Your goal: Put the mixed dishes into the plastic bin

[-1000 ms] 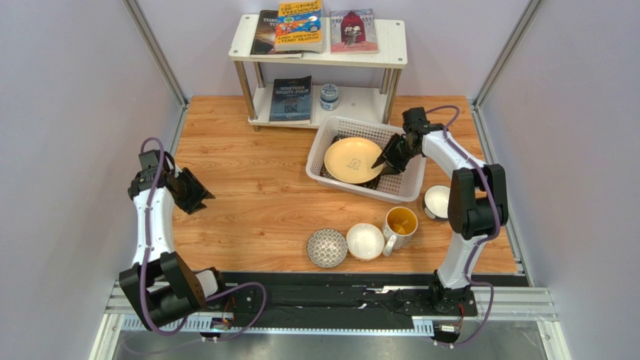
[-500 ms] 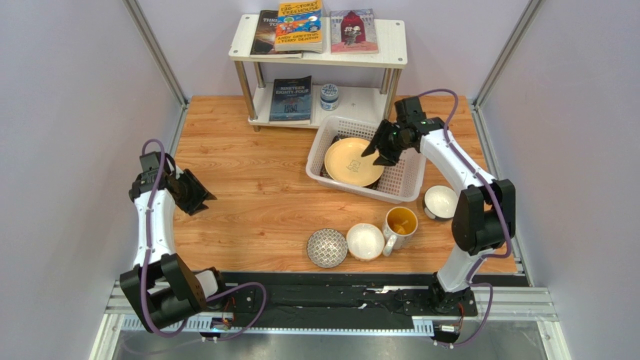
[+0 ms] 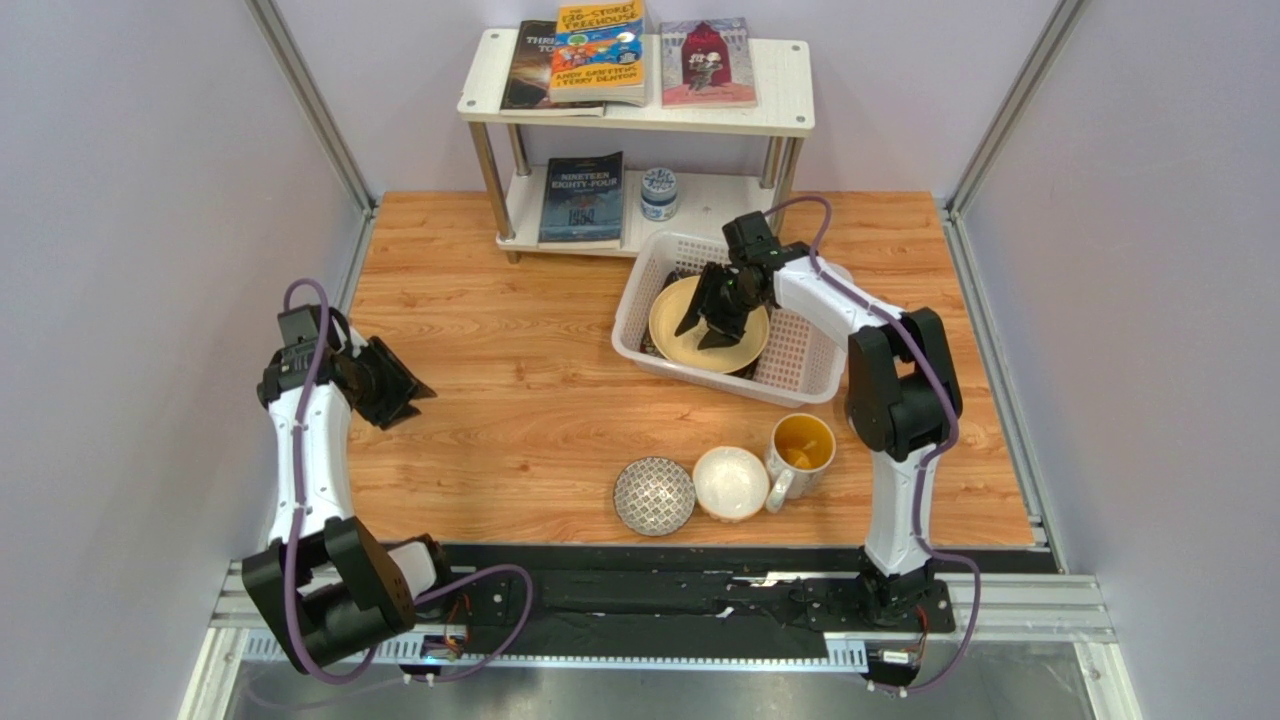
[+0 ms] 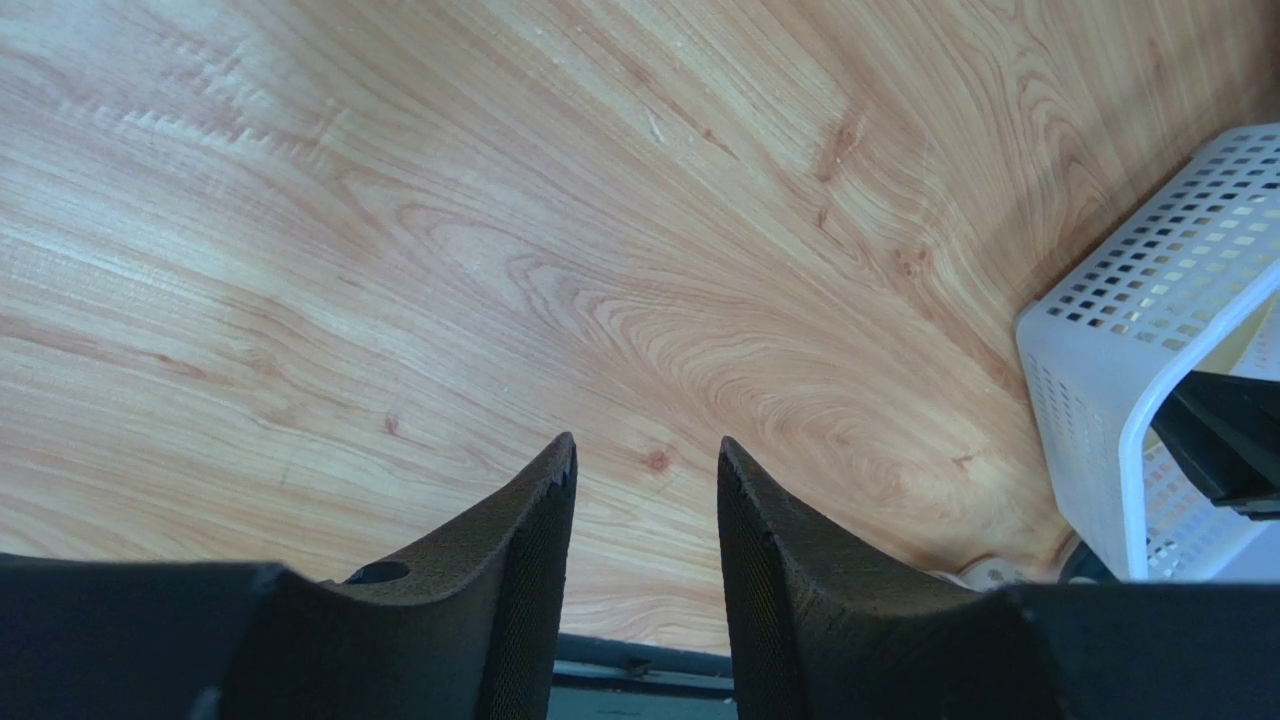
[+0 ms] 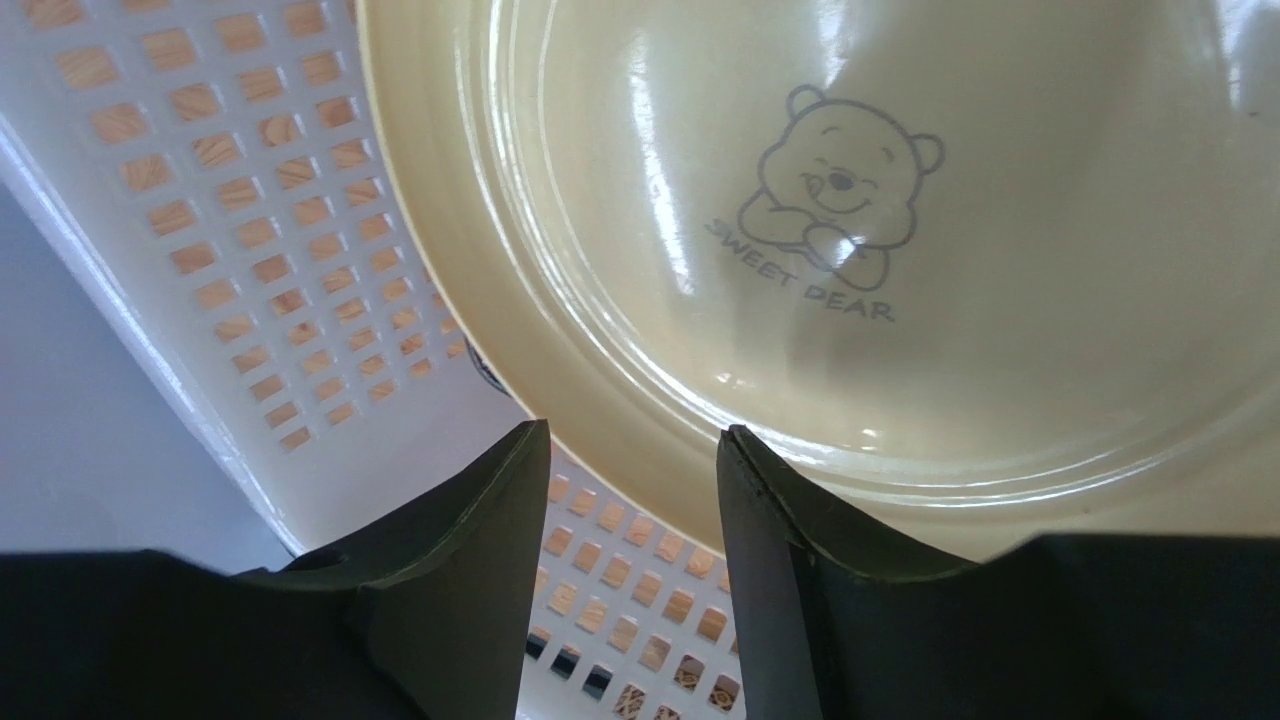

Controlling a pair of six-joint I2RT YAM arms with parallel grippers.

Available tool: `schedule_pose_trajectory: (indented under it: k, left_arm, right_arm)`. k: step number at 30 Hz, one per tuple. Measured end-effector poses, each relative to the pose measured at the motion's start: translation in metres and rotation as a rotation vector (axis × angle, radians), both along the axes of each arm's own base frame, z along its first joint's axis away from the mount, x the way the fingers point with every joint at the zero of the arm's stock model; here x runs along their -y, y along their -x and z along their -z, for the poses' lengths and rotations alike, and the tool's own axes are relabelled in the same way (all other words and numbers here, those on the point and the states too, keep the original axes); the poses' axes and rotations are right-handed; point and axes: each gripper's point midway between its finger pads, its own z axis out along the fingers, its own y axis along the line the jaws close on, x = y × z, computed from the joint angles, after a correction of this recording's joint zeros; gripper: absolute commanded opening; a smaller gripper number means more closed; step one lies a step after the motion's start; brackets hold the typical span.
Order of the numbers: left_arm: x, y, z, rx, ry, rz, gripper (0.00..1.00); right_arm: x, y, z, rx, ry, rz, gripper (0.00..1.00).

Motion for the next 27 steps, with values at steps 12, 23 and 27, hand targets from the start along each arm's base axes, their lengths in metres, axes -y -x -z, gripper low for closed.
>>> schedule_pose_trajectory:
  k: [12, 23, 27]
  left_arm:
    - [0.06, -0.016, 0.001, 0.006, 0.072, 0.235, 0.47]
    - [0.116, 0.015, 0.016, -0.007, 0.192, 0.409, 0.52]
    - [0.147, 0.036, 0.013, 0.01, 0.201, 0.514, 0.52]
  right_arm:
    - [-0.053, 0.048, -0.007, 0.013, -0.047, -0.123, 0.48]
    - [-0.073, 0.102, -0.004, -0.031, -0.065, -0.162, 0.48]
    - [-0.086, 0.115, -0.016, -0.016, -0.084, -0.183, 0.49]
